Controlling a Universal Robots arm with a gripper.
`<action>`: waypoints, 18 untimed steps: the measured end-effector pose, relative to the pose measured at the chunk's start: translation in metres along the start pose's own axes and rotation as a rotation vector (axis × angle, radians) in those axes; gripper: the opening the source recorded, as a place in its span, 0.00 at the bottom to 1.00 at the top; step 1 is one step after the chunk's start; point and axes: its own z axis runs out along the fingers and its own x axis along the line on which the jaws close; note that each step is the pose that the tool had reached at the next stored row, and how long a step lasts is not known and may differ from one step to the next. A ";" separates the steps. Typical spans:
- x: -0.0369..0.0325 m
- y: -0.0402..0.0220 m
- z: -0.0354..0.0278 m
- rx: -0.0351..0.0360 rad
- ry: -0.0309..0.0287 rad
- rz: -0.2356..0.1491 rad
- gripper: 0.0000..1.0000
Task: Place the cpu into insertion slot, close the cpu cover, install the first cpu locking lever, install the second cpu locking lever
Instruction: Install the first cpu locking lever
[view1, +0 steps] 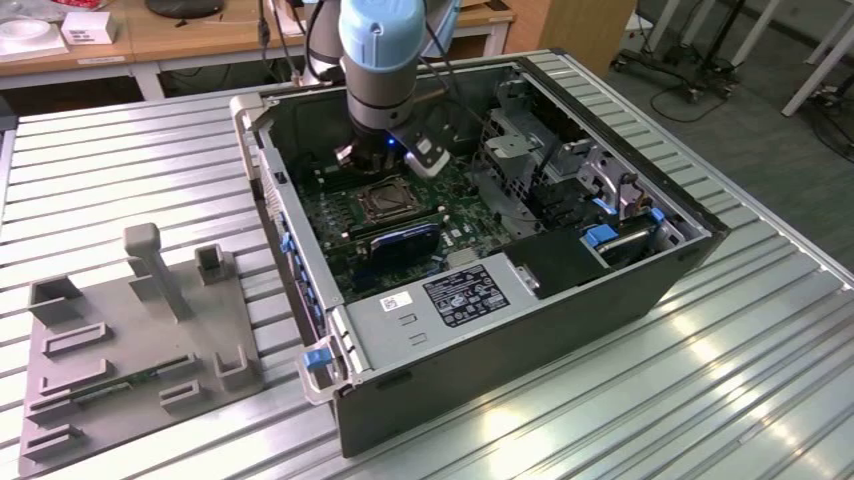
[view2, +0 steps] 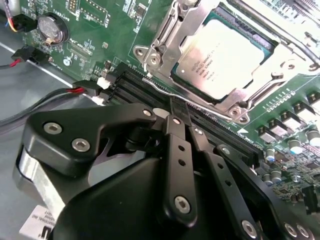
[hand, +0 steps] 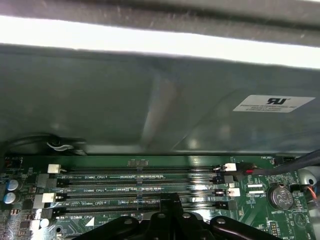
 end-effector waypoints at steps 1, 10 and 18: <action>-0.0002 0.0005 -0.0012 0.0000 0.0000 0.000 0.11; -0.0020 0.0044 -0.0117 -0.0013 -0.0001 0.000 0.11; -0.0038 0.0085 -0.0226 -0.0013 -0.0022 -0.001 0.11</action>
